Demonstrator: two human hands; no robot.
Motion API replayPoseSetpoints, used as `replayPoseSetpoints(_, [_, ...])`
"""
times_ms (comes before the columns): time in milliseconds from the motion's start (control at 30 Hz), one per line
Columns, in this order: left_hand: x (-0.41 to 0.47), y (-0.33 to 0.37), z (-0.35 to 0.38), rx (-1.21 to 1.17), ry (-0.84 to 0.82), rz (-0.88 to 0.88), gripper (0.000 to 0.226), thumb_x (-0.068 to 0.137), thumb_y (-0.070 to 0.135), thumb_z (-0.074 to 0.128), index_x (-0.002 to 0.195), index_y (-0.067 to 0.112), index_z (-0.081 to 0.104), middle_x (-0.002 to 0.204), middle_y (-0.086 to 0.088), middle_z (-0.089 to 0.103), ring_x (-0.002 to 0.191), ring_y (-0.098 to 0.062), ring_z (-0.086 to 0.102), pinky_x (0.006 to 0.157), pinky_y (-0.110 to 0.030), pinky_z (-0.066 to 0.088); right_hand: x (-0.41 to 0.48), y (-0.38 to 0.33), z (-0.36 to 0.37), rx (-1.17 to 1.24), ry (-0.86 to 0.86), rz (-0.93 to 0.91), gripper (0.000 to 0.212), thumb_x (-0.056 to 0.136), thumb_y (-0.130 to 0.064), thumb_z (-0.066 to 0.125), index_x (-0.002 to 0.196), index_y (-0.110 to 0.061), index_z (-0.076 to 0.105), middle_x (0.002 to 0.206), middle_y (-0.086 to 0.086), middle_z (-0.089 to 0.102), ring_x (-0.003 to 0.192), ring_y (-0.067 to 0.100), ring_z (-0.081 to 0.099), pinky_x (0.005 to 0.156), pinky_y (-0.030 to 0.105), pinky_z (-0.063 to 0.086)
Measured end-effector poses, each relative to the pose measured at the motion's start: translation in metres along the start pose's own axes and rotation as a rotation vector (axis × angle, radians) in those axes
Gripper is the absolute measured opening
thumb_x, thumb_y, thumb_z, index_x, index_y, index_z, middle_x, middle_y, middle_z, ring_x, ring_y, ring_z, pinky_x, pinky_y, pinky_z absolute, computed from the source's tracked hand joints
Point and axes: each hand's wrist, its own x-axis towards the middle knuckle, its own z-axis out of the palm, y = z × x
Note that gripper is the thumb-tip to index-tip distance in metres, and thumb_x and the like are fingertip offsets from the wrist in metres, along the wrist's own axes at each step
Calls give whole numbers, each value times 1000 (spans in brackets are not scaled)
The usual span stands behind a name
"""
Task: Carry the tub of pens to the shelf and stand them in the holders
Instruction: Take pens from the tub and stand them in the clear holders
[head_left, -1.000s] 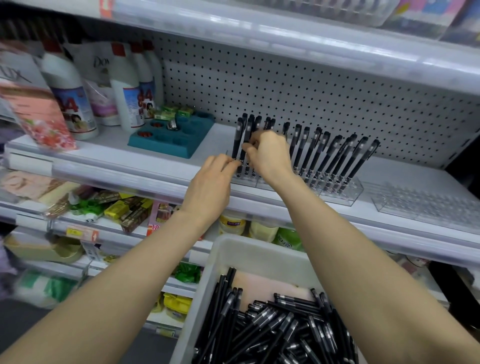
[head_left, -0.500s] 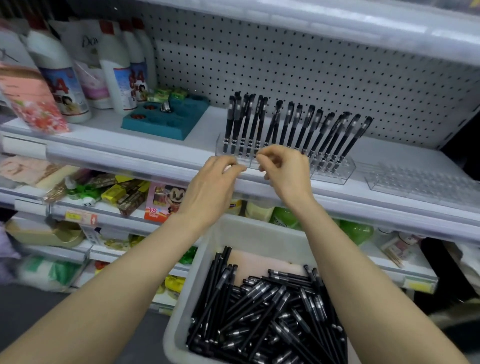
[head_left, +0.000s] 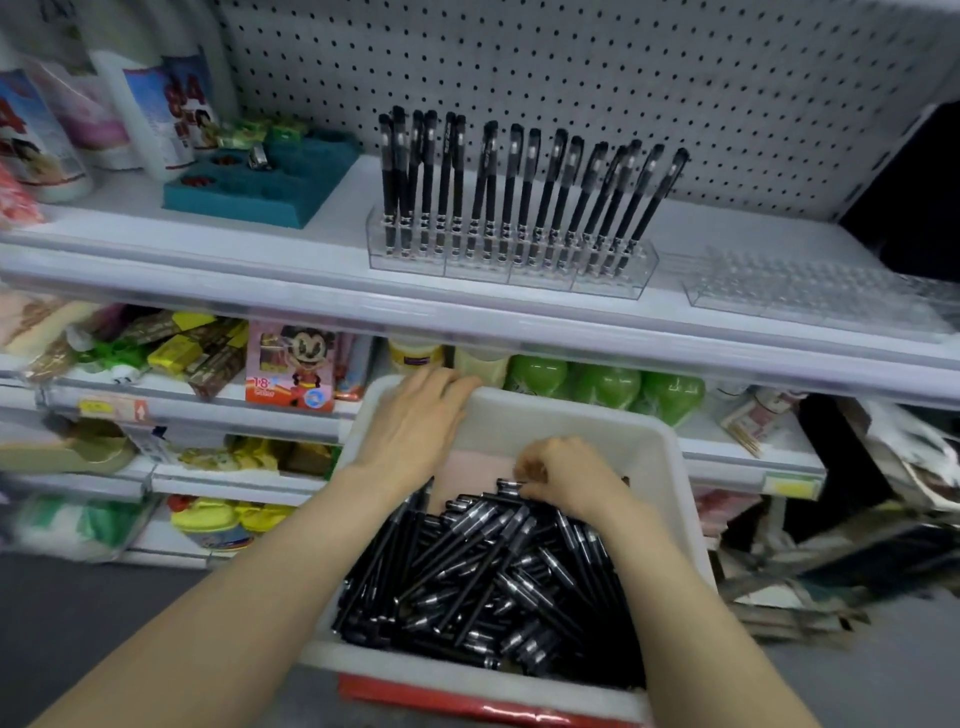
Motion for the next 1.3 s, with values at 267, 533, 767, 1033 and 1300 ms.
replayPoseSetpoints(267, [0, 2, 2, 62, -47, -23, 68, 74, 1, 74, 135, 18, 50, 124, -6, 56, 113, -26, 48, 87, -40, 48, 3, 2, 6, 28, -74, 39, 12, 82, -16, 76, 89, -21, 68, 95, -1, 66, 90, 17, 60, 79, 24, 45])
replayPoseSetpoints(533, [0, 5, -7, -61, -39, -8, 49, 91, 13, 60, 139, 18, 50, 136, -3, 51, 126, -21, 41, 100, -37, 41, -8, -11, -47, 435, 307, -68, 8, 86, -22, 74, 93, -24, 73, 84, -5, 72, 70, 8, 63, 70, 22, 51])
replayPoseSetpoints(767, [26, 7, -39, -76, 123, 108, 33, 92, 17, 61, 125, 12, 63, 123, -5, 57, 118, -22, 47, 97, -36, 43, 0, -43, -116, 927, 595, -204, 5, 92, -12, 65, 96, -11, 67, 90, 11, 72, 83, 20, 71, 72, 27, 60])
replayPoseSetpoints(1033, [70, -34, -94, 102, 258, -93, 49, 88, 1, 61, 136, 7, 52, 137, -12, 49, 127, -29, 42, 102, -42, 42, 33, -80, -183, 918, 798, -306, 6, 94, -8, 61, 98, -10, 66, 95, 10, 71, 89, 21, 70, 82, 28, 58])
replayPoseSetpoints(1300, [81, -51, -91, 118, 242, -117, 56, 83, -4, 63, 137, 6, 51, 136, -12, 50, 125, -28, 43, 100, -40, 44, 77, -118, -197, 821, 874, -336, 16, 95, -13, 61, 109, -7, 66, 92, 3, 72, 80, 13, 72, 75, 24, 59])
